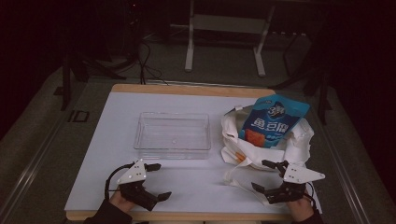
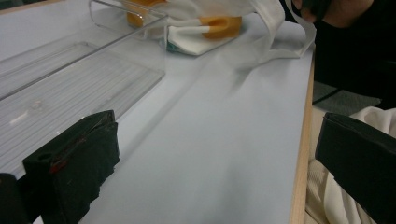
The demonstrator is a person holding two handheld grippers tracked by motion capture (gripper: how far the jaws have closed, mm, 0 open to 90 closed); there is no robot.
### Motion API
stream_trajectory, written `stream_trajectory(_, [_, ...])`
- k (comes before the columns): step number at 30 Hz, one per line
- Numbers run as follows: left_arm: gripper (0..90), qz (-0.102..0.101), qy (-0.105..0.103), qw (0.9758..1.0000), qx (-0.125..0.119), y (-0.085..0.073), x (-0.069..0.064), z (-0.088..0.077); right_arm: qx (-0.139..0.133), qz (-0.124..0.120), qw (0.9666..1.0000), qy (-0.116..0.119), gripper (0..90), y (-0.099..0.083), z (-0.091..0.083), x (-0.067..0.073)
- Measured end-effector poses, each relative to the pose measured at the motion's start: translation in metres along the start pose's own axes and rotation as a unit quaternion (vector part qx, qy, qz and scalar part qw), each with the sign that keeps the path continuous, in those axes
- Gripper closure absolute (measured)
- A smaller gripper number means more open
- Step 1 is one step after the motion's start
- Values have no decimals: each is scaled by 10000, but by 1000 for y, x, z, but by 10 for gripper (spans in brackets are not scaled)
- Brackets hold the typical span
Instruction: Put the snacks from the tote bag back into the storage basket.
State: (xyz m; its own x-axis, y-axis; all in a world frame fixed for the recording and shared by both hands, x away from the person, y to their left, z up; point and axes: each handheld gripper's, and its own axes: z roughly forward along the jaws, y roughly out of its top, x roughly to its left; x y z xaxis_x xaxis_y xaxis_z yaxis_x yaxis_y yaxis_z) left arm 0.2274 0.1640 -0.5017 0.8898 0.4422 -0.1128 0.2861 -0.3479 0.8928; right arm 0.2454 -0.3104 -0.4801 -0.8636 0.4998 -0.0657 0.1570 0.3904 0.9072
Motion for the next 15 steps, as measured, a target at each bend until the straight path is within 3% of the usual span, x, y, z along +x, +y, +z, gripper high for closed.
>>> stream_trajectory(1, [0, -23, -106, 9999, 70, 1, -1, 1, 35, 38, 10000, 40, 137, 1, 0, -1])
stream_trajectory(3, [0, 40, -50, 9998, 196, 4, -3, 2, 156, 140, 9995, 223, 135, 2, 0, -3])
stream_trajectory(5, [0, -122, -275, 9992, 279, 9, -4, 4, 225, 246, 9988, 365, 127, 4, 1, -5])
stream_trajectory(8, [0, -232, -375, 9988, 205, 15, -8, 6, 341, 320, 9976, 504, 122, 7, 0, -7])
stream_trajectory(10, [0, -163, -397, 9988, 226, 21, -12, 7, 388, 360, 9973, 503, 122, 10, -2, -8])
stream_trajectory(12, [0, -224, -695, 9972, 148, 25, -11, 8, 382, 432, 9967, 571, 123, 13, -4, -8])
stream_trajectory(15, [0, -225, -916, 9954, 161, 32, -11, 13, 402, 434, 9965, 599, 129, 18, -8, -8])
